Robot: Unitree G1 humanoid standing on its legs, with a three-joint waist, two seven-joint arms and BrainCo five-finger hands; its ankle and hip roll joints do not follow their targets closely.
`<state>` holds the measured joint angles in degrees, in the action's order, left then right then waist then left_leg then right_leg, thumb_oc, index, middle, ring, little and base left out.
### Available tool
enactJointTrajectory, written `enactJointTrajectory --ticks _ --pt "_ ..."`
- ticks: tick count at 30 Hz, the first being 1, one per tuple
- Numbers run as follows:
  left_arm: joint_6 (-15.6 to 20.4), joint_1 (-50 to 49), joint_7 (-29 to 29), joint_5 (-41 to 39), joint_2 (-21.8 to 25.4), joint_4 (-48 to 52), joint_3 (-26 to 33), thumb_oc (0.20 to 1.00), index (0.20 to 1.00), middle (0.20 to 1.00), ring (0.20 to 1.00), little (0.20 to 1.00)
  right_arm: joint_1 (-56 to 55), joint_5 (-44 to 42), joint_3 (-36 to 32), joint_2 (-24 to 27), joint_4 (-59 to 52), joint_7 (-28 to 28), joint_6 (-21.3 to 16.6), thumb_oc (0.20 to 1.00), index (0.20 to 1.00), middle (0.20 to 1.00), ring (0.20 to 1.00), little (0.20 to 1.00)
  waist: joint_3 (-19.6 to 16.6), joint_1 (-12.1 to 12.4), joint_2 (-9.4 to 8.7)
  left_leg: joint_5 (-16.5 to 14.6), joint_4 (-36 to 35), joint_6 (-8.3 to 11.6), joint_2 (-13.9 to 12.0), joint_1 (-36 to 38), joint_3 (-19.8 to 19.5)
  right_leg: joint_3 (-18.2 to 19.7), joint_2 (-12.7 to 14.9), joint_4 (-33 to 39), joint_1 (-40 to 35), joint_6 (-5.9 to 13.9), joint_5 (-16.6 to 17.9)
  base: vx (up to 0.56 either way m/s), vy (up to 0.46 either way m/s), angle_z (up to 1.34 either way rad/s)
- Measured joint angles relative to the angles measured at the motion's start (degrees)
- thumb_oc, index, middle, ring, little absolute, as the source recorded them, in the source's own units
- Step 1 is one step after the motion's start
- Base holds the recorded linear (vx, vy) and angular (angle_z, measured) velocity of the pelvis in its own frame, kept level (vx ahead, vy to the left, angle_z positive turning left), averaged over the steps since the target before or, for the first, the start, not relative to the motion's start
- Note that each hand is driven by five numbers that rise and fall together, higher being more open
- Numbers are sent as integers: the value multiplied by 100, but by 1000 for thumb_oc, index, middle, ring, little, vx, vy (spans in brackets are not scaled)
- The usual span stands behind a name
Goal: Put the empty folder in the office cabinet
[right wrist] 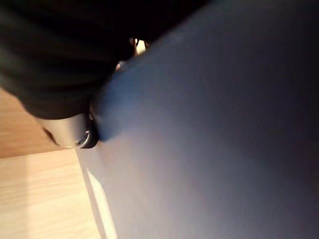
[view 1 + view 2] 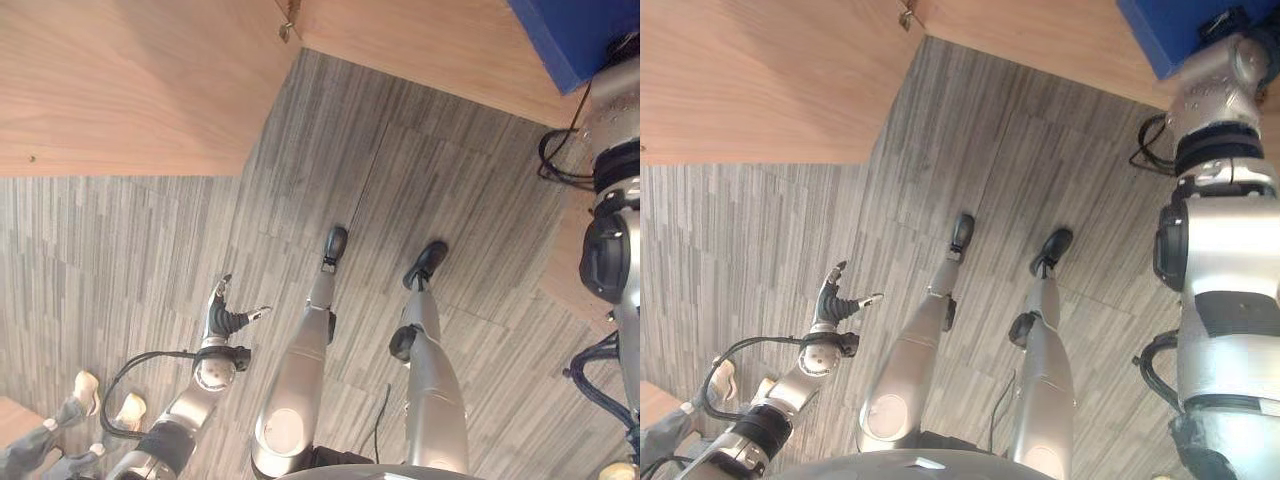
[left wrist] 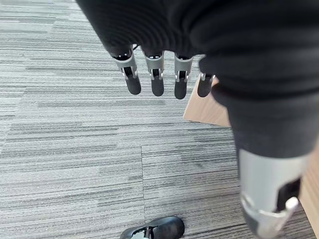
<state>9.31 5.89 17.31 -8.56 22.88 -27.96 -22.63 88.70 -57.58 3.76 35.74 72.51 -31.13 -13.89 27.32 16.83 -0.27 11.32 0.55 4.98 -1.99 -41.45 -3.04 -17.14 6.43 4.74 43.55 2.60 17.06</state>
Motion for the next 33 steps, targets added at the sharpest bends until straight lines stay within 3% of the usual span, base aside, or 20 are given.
enactJointTrajectory --ticks 12,22,29,33 --pt "42 396 132 -4 114 146 -29 1000 1000 1000 1000 1000 930 -169 216 653 16 -734 0 200 200 200 200 200 -21 288 30 160 -51 15 112 -470 -248 -225 89 -1 344 -95 38 51 -22 10" --pt "46 346 105 -13 138 679 19 1000 1000 1000 1000 1000 1802 -171 722 1775 206 -878 50 200 200 200 200 200 -28 368 37 276 -124 -81 248 -884 -303 -251 253 0 747 -34 36 35 -17 6" --pt "63 448 120 -25 179 1058 24 1000 1000 1000 1000 1000 1796 -189 476 2167 457 -1217 59 200 200 200 200 200 -38 368 40 276 -111 -81 279 -1044 -273 -202 276 -1 929 -116 140 4 -7 0" --pt "101 487 229 -135 186 1368 113 1000 1000 1000 1000 1000 1712 61 376 2462 524 -1589 105 200 200 200 200 200 -241 359 71 326 -96 -119 326 -1345 -272 -190 327 -2 1205 -60 180 -19 43 3"
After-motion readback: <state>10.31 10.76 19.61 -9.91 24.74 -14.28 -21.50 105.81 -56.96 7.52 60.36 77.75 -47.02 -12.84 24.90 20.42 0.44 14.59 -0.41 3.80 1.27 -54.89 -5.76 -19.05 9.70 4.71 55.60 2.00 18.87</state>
